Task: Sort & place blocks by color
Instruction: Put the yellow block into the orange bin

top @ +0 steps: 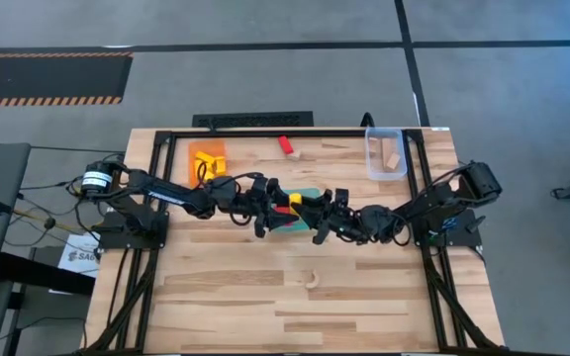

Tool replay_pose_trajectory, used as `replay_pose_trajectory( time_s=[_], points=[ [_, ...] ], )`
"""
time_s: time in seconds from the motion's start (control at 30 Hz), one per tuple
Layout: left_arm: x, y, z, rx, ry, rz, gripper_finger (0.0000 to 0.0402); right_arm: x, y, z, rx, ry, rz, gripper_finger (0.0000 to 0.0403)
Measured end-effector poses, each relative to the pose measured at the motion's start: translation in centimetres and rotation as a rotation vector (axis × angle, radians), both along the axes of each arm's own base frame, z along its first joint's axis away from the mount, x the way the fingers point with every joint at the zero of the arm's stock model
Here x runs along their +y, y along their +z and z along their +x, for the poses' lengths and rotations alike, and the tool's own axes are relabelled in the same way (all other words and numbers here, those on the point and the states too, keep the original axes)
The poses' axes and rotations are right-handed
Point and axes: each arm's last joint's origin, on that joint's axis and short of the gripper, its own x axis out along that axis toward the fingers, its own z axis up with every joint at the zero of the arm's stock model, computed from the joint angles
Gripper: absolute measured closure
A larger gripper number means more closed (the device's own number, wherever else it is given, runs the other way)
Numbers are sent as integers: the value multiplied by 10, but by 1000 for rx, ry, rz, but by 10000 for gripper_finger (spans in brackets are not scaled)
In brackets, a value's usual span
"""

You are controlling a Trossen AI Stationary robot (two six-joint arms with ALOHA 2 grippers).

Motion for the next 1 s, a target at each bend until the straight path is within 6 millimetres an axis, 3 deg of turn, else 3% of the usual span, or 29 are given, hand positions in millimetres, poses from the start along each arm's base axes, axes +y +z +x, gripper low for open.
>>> replay_pose_trajectory(
  time_s=[0.27, 0.63, 1.0],
  points=[
    [0, 0, 0, 1, -9, 1, 127, -7, 4, 1, -44, 68, -28, 293],
    [-1, -3, 0, 31, -19, 1, 205, -5, -2, 3, 17, 94, -25, 293],
    [-1, -6, 0, 64, -31, 3, 220, -4, -4, 4, 42, 99, -27, 293]
  ],
)
